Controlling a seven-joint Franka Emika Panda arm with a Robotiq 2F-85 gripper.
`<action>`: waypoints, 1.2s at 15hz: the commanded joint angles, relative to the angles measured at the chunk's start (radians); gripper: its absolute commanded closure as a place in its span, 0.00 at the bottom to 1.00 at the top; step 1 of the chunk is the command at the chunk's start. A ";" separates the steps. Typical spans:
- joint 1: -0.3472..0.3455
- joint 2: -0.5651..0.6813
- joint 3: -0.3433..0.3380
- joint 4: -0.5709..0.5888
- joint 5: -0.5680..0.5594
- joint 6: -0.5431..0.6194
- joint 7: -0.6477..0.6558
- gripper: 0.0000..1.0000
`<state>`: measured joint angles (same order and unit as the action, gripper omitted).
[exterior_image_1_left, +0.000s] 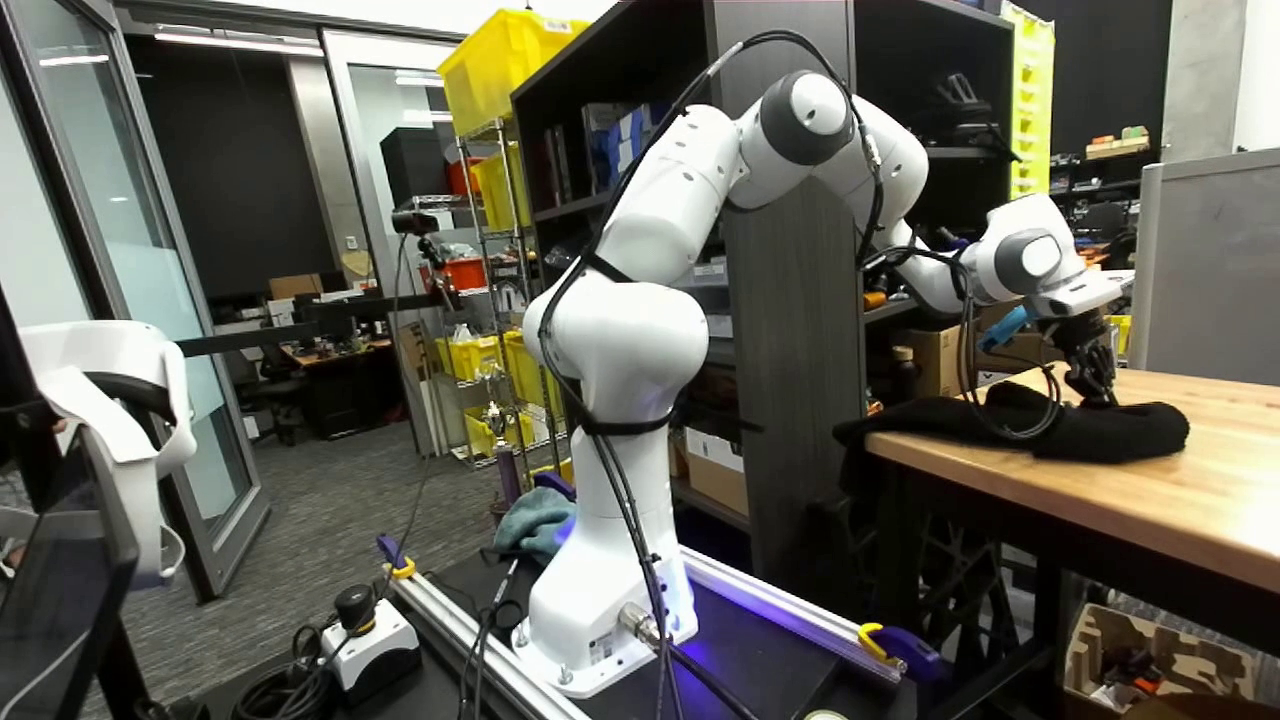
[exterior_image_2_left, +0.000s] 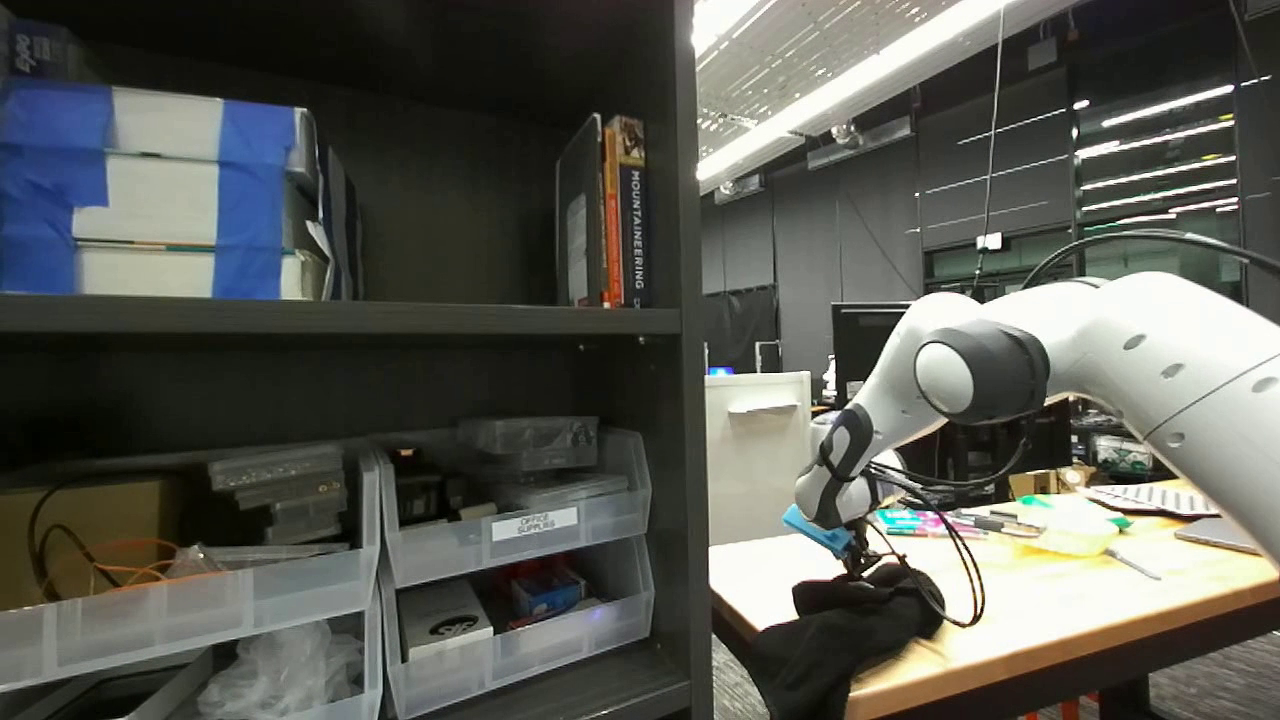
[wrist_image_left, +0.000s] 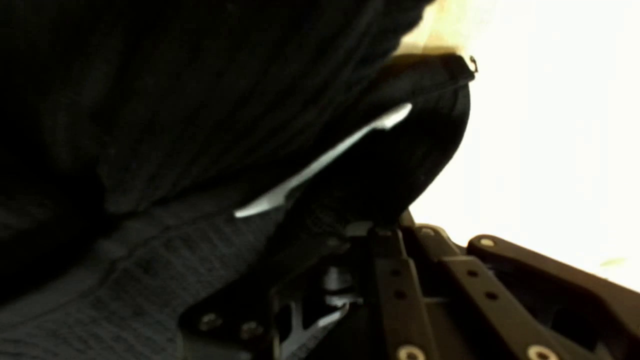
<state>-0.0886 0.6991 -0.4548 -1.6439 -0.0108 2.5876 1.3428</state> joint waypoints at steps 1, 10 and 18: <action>0.010 -0.072 0.004 -0.126 -0.050 0.041 -0.030 0.99; -0.183 0.022 -0.053 -0.040 -0.008 -0.034 -0.036 0.99; -0.273 0.137 -0.050 0.191 0.018 -0.188 0.071 0.99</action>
<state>-0.3647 0.7797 -0.5128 -1.5497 -0.0082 2.4602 1.3545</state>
